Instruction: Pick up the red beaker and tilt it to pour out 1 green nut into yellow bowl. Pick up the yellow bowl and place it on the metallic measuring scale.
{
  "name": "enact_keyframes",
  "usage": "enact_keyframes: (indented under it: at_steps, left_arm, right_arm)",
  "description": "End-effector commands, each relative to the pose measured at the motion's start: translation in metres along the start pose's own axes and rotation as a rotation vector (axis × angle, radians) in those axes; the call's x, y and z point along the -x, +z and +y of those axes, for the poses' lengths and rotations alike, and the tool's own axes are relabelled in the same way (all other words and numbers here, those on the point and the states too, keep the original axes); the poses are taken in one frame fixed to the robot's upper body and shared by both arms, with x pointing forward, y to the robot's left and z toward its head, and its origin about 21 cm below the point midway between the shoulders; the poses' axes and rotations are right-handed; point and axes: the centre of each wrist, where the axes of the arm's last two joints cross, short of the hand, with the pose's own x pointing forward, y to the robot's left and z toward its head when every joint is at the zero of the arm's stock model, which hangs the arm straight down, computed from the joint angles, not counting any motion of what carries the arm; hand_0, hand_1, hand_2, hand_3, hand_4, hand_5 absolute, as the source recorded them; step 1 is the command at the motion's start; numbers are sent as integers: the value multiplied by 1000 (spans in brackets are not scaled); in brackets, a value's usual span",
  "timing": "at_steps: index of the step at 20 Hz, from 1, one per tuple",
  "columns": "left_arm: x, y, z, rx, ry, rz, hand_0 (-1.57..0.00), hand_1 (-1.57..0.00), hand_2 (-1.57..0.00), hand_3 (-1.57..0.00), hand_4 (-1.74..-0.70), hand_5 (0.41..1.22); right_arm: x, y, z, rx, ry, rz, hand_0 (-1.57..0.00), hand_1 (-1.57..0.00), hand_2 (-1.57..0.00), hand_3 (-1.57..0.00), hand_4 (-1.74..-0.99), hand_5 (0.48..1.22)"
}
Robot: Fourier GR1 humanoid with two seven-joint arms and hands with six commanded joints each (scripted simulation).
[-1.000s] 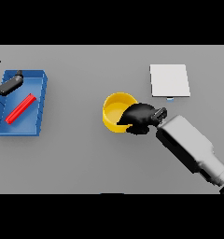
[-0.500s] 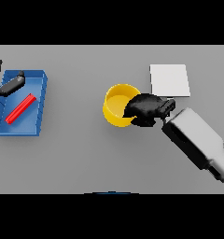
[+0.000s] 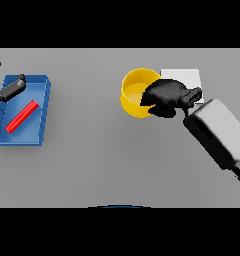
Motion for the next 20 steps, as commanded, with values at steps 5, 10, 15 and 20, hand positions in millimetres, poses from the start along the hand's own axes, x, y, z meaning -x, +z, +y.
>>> enact_keyframes:
  at_steps: [5, 10, 15, 20]
  left_arm:
    - [-1, 4, 1, -8, 8, 5, 1, 1, 1, 1, -802, 737]
    - [-4, 10, 1, 5, 3, 25, 1, 1, 1, 1, -818, 750]
    - [-4, 11, 2, -3, 9, 46, 1, 1, 1, 1, -829, 774]
    - [-2, 11, 2, -4, 0, 53, 1, 1, 1, 1, -818, 756]
  right_arm:
    - [34, 6, -14, 64, 14, 107, -1570, -1570, -1569, -1274, -1719, 1221]
    - [75, 14, -13, 85, -57, 217, -1571, -1571, -1570, -1211, -1720, 1221]
    - [108, 12, 1, 93, -102, 287, -1571, -1571, -1571, -1168, -1720, 1221]
    - [130, 4, 26, 82, -141, 352, -1571, -1571, -1571, -1308, -1723, 1221]
